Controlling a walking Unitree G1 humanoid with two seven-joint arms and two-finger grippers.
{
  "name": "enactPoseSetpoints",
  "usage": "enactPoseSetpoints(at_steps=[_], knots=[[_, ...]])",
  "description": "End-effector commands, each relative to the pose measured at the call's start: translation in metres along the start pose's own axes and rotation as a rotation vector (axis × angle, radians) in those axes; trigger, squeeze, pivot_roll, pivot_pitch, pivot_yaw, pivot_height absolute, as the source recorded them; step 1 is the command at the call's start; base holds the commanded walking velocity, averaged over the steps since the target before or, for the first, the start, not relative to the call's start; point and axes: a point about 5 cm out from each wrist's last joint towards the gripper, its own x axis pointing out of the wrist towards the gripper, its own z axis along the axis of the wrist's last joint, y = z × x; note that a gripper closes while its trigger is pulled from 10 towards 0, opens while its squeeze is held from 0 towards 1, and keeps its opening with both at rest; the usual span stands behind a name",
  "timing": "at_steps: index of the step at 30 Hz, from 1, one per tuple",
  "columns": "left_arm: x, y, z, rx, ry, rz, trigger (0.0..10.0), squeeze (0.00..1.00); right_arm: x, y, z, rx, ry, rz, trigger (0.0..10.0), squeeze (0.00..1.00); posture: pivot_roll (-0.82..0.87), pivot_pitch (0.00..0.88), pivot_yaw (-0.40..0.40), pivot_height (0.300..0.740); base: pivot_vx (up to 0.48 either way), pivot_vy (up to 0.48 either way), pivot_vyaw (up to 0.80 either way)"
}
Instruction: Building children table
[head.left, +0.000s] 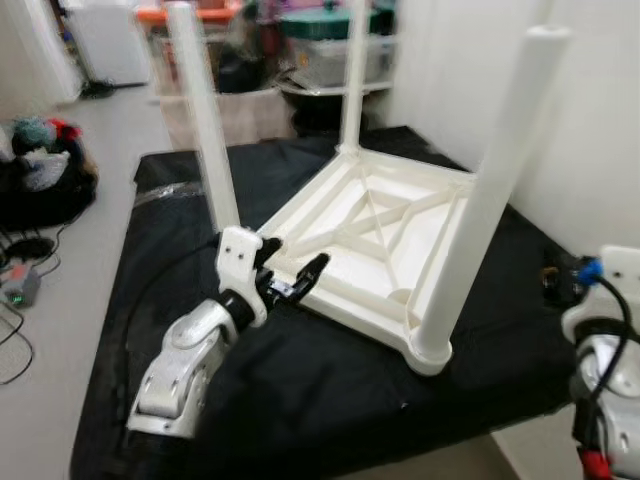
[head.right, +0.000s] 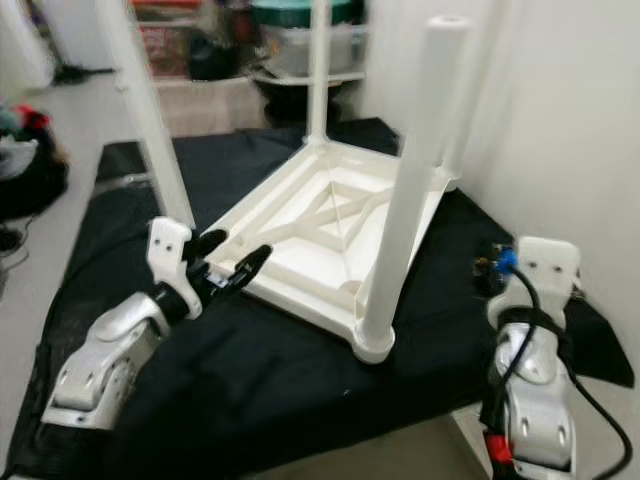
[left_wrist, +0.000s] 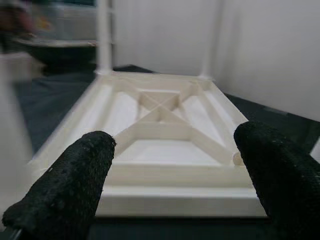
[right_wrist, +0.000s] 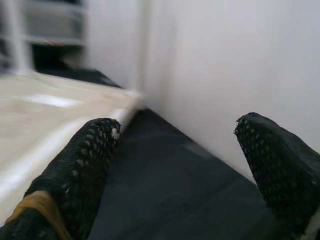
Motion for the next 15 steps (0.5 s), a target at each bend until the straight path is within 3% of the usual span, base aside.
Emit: enactPoseSetpoints(at_steps=[1, 3, 5, 6, 8, 9, 11, 15], knots=[[0.000, -0.002, 0.000, 0.002, 0.000, -0.007, 10.0, 0.00, 0.000, -0.005, 0.002, 0.000, 0.005, -0.003, 10.0, 0.00, 0.02, 0.000, -0.049, 0.740, 0.000, 0.000, 0.00], [0.000, -0.002, -0.001, 0.005, 0.003, -0.003, 10.0, 0.00, -0.002, -0.006, 0.002, 0.013, 0.012, 0.033, 10.0, 0.00, 0.01, 0.000, -0.050, 0.740, 0.000, 0.000, 0.00], [-0.001, 0.002, -0.002, 0.010, 0.016, 0.026, 10.0, 0.00, -0.012, -0.002, 0.005, 0.045, 0.022, 0.206, 10.0, 0.00, 0.01, 0.000, -0.049, 0.740, 0.000, 0.000, 0.00], [-0.001, 0.002, -0.002, 0.010, 0.016, 0.026, 10.0, 0.00, -0.012, -0.002, 0.005, 0.045, 0.022, 0.206, 10.0, 0.00, 0.01, 0.000, -0.049, 0.740, 0.000, 0.000, 0.00], [-0.002, 0.007, -0.005, 0.013, 0.030, 0.057, 10.0, 0.00, -0.027, 0.004, 0.009, 0.053, 0.019, 0.398, 10.0, 0.00, 0.00, 0.000, -0.046, 0.740, 0.000, 0.000, 0.00], [-0.002, 0.007, -0.005, 0.013, 0.030, 0.057, 10.0, 0.00, -0.027, 0.004, 0.009, 0.053, 0.019, 0.398, 10.0, 0.00, 0.00, 0.000, -0.046, 0.740, 0.000, 0.000, 0.00], [-0.002, 0.008, -0.006, 0.012, 0.034, 0.068, 10.0, 0.00, -0.039, 0.007, 0.010, 0.034, 0.026, 0.513, 10.0, 0.00, 0.00, 0.000, -0.044, 0.740, 0.000, 0.000, 0.00], [-0.001, 0.008, -0.007, 0.013, 0.038, 0.072, 10.0, 0.00, -0.041, 0.006, 0.014, 0.027, 0.008, 0.523, 10.0, 0.00, -0.01, 0.000, -0.038, 0.740, 0.000, 0.000, 0.00]])
